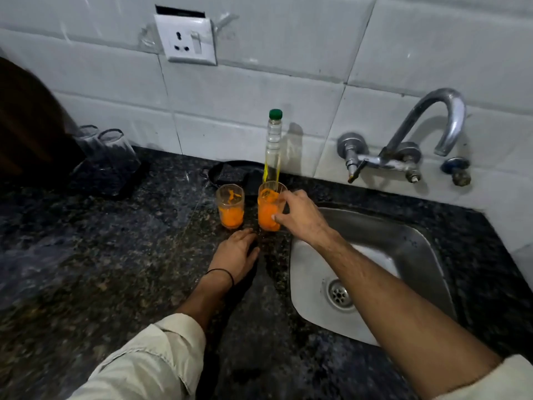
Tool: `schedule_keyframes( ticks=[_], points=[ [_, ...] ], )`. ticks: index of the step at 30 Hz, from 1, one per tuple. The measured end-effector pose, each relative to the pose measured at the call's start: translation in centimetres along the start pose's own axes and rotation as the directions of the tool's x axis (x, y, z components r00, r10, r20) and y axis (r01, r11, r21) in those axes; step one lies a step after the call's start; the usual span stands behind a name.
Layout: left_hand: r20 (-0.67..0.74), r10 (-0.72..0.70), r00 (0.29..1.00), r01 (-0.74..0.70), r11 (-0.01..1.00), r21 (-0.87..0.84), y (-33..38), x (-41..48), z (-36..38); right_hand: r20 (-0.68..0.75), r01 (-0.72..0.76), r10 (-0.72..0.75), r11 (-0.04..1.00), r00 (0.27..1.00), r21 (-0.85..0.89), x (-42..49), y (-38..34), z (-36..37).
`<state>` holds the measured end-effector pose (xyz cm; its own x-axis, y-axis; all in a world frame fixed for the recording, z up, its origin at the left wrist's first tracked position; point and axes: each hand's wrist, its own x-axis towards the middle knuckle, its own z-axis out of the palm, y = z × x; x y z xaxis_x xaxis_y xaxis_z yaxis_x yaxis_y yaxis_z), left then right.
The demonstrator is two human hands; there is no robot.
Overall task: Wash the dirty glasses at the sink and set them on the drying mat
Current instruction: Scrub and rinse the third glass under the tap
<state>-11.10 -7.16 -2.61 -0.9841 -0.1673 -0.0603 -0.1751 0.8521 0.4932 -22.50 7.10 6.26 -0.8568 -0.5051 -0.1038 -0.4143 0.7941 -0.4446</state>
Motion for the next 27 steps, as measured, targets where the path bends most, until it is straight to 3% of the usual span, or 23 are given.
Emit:
schedule_keyframes(
  ticks=[6, 11, 17, 22, 27],
  points=[
    [-0.010, 0.063, 0.998, -0.061, 0.988, 0.143, -1.4, 0.6, 1.8, -0.016, 0.001, 0.000, 0.998, 1.000, 0.064, 2.3, -0.6, 1.5],
    [-0.061, 0.083, 0.995, -0.076, 0.992, 0.105, -1.8, 0.6, 2.3, -0.058, 0.026, -0.024, 0.999, 0.998, 0.029, 1.5, 0.6, 1.1],
    [-0.199, 0.127, 0.972, -0.142, 0.988, -0.062, -0.2, 2.4, 2.3, -0.153, -0.082, 0.086, 0.996, 0.985, 0.029, -1.4, 5.2, -1.2],
    [-0.170, 0.109, 0.979, -0.154, 0.948, -0.279, 4.7, 5.5, 1.6, -0.248, -0.203, 0.216, 0.976, 0.944, 0.078, -3.5, 8.7, -3.8],
    [-0.170, 0.040, 0.985, -0.108, 0.904, -0.414, 11.8, 10.4, -0.5, -0.292, -0.215, 0.241, 0.970, 0.925, 0.117, -4.8, 11.7, -6.0]
  ],
)
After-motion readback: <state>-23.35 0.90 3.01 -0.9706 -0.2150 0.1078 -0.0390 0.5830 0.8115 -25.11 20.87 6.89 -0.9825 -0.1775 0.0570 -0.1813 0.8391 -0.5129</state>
